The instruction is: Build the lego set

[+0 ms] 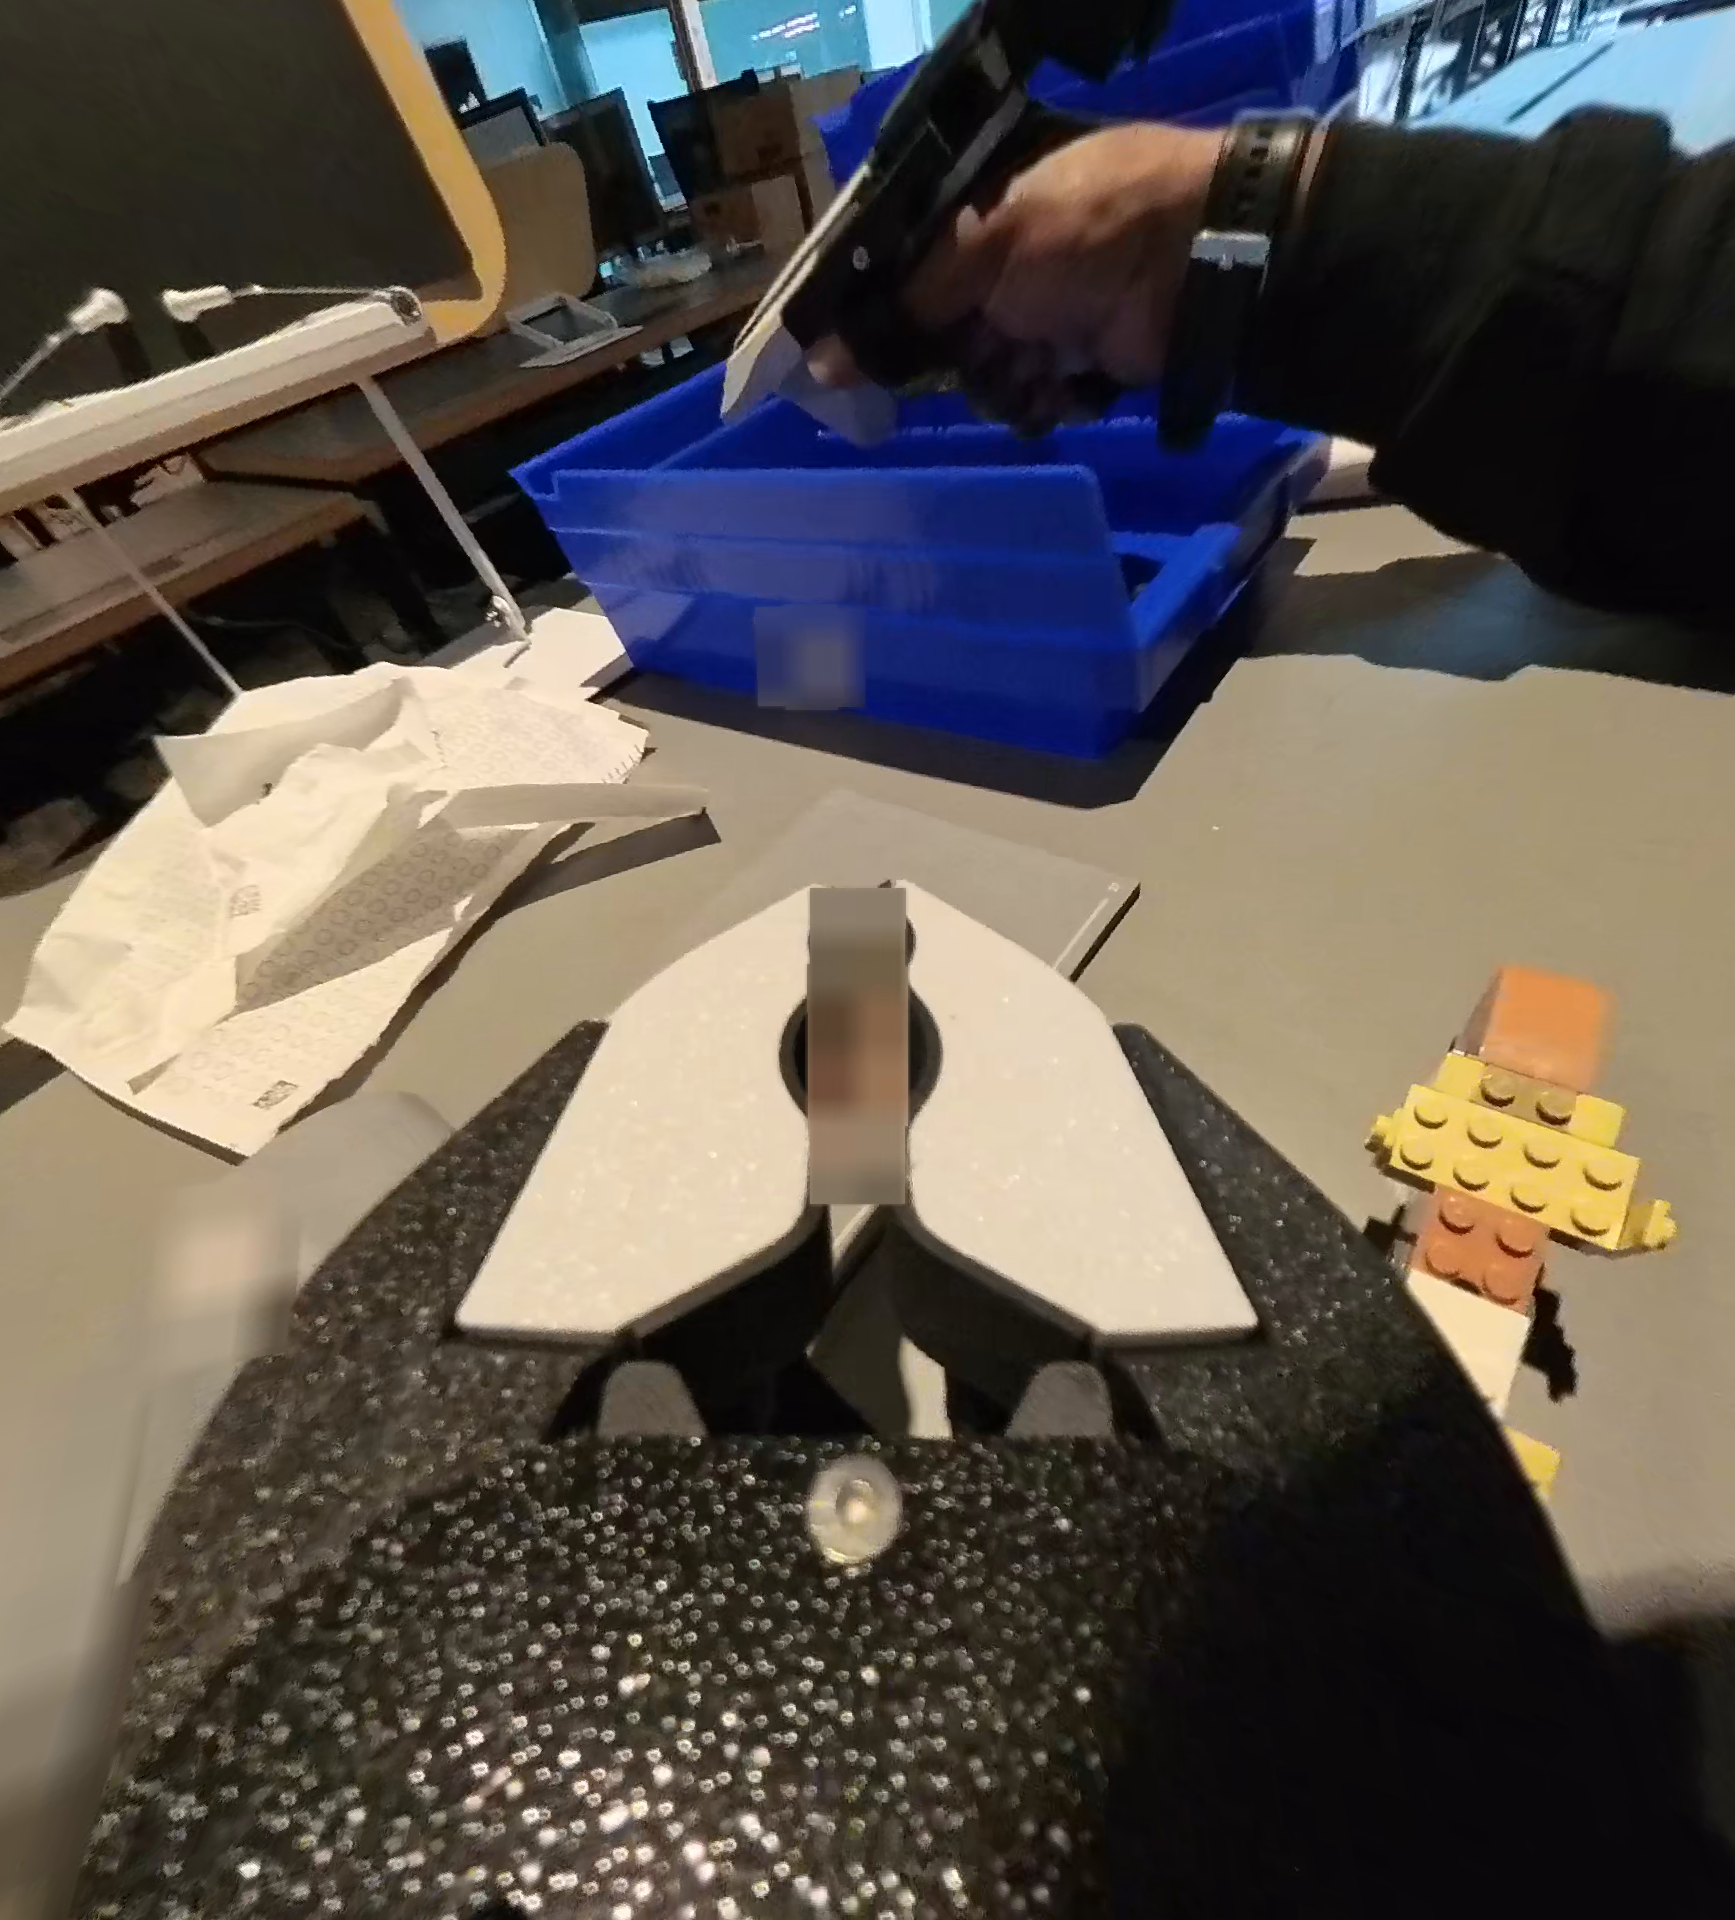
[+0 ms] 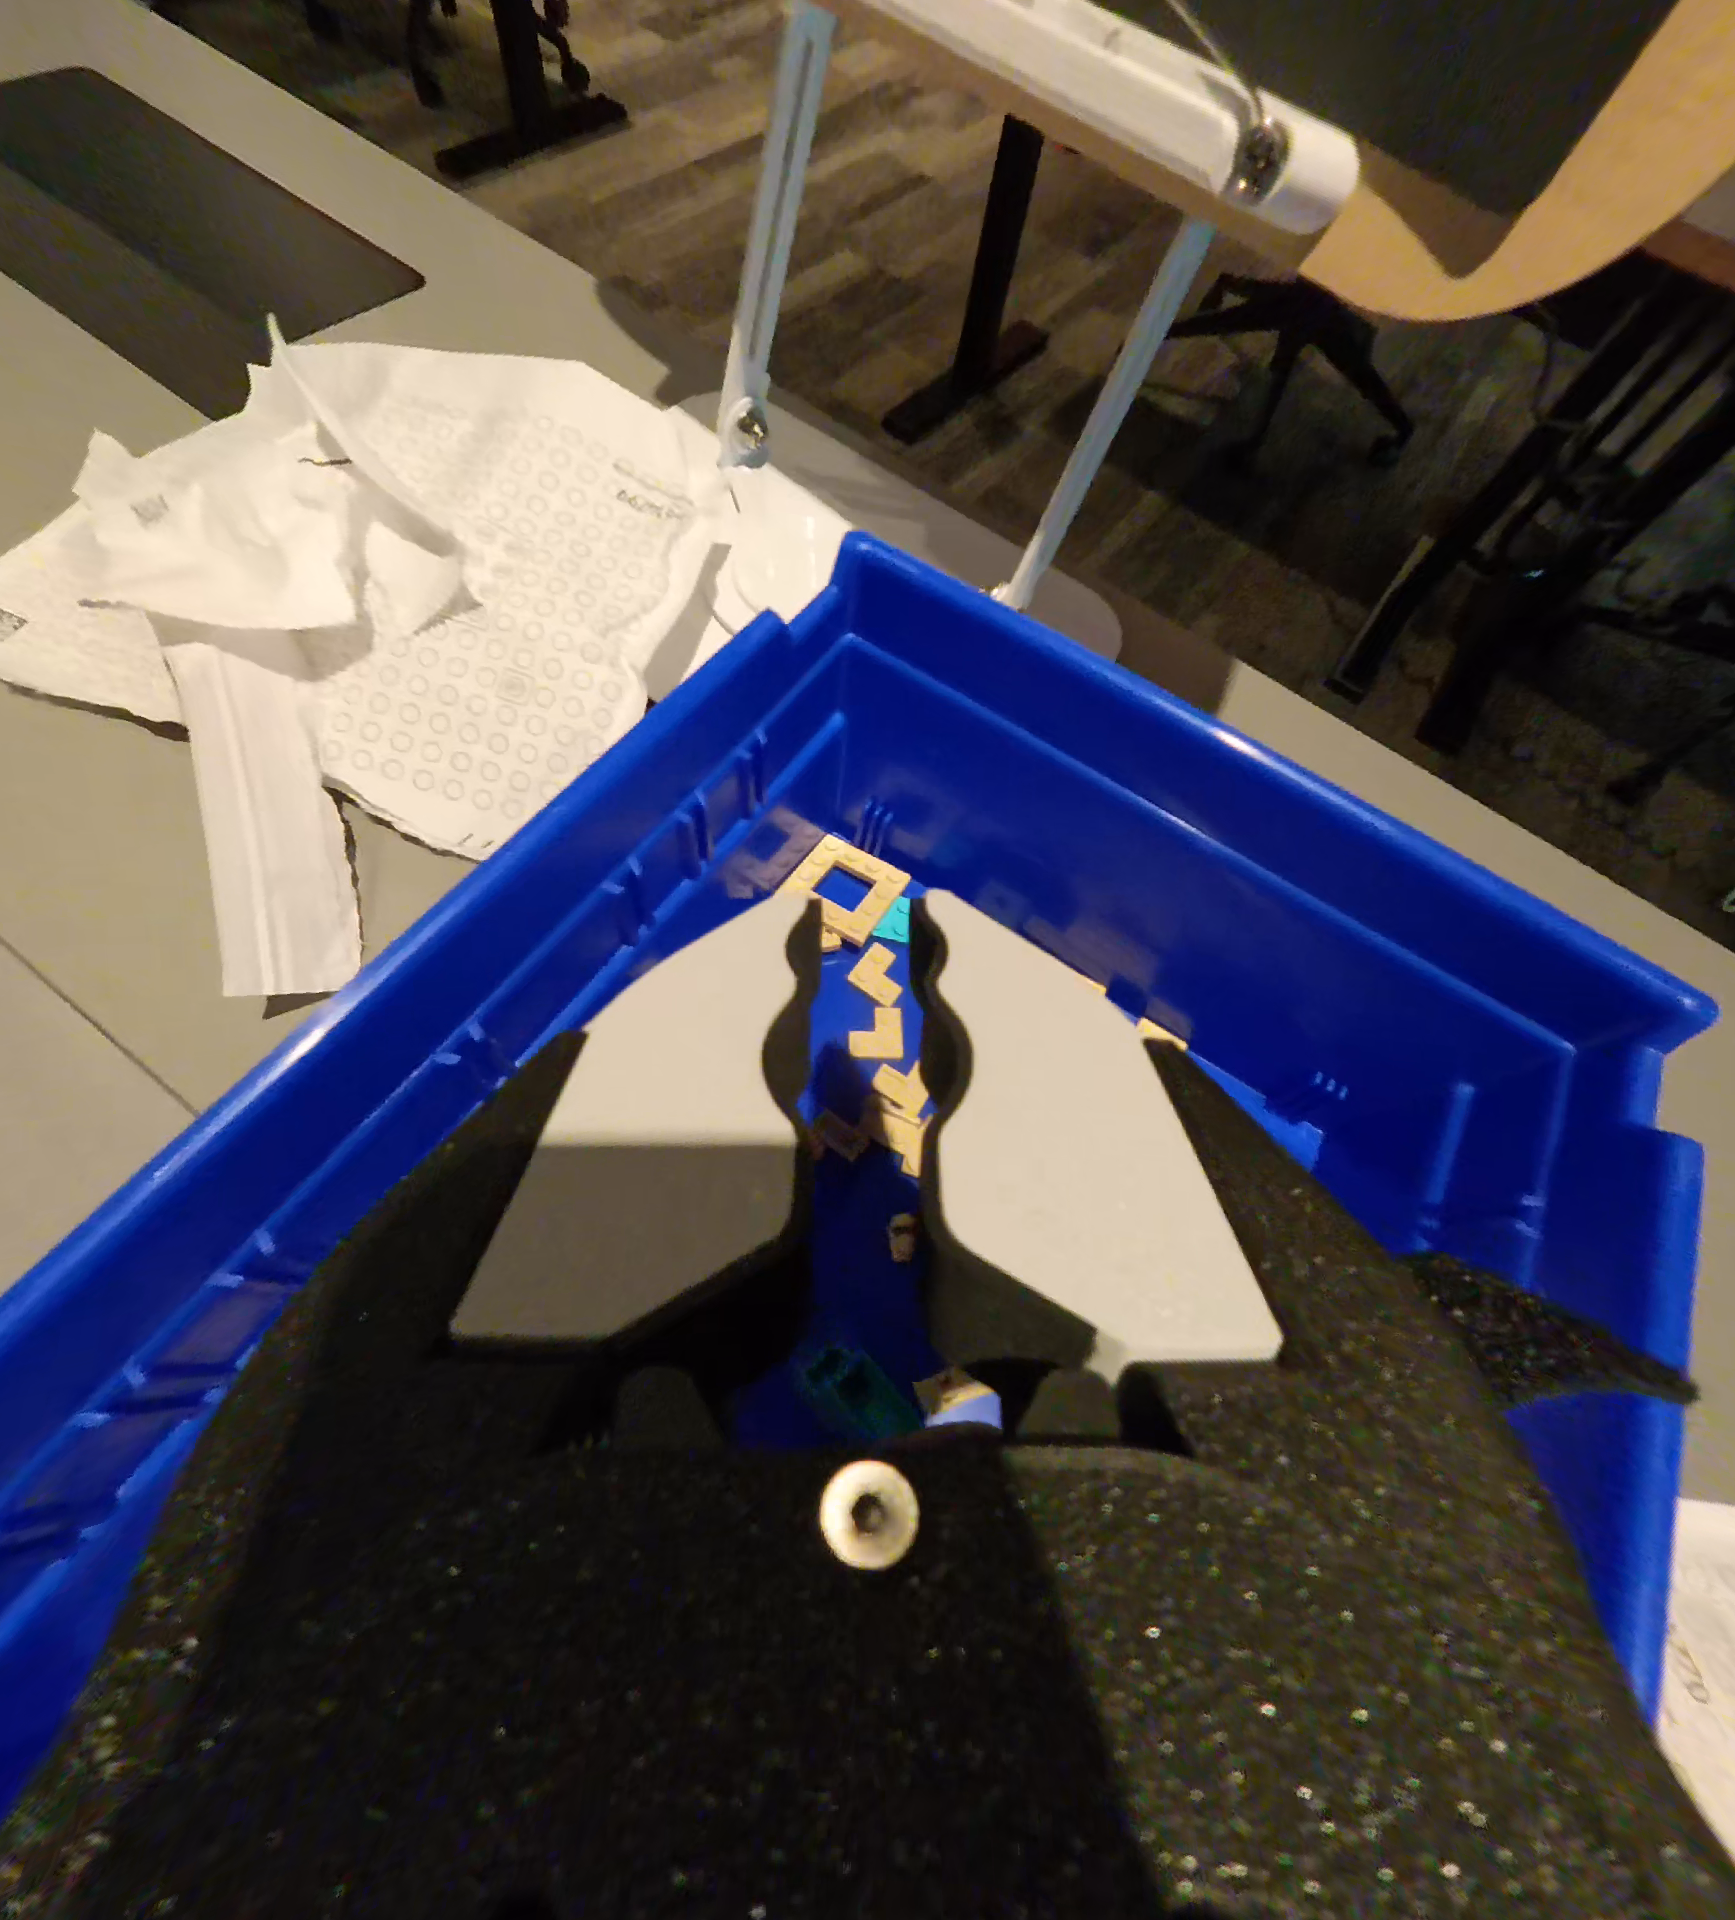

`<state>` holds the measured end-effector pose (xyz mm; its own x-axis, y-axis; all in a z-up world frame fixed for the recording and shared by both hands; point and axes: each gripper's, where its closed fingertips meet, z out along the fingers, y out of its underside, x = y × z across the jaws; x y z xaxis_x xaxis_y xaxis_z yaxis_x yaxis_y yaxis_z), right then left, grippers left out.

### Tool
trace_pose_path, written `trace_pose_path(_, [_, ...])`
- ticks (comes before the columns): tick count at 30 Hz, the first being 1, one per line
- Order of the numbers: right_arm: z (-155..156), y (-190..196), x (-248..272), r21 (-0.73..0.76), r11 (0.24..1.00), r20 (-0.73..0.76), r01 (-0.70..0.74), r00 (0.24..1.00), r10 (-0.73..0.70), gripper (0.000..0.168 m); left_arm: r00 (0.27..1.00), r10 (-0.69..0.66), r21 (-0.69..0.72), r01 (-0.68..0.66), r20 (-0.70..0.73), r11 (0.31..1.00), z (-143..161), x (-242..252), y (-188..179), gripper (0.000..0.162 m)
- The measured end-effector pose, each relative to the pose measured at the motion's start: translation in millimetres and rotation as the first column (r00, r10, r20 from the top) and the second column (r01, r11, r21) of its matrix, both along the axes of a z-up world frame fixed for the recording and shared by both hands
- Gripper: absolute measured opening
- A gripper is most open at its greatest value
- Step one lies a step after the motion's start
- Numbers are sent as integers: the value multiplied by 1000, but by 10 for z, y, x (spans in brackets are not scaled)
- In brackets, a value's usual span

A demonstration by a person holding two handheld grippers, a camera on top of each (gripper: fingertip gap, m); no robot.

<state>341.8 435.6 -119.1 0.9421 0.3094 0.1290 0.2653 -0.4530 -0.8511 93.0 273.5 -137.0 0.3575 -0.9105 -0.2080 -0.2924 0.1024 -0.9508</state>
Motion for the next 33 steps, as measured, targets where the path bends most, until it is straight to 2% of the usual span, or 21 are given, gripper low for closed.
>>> trace_pose_path(8, [-18,49,-8,56,998,21,1,1000,-2,11,999,2,-30,-1,37,1000,27,-8,10,4])
trace_pose_path(18, [-109,62,25,33,999,30,17,999,-18,9,999,5,-51,-3,45,999,10,-10,22,4])
trace_pose_path(33, [-71,66,124,22,998,19,56,998,-57,8,999,8,-66,-6,31,998,-12,-7,20,4])
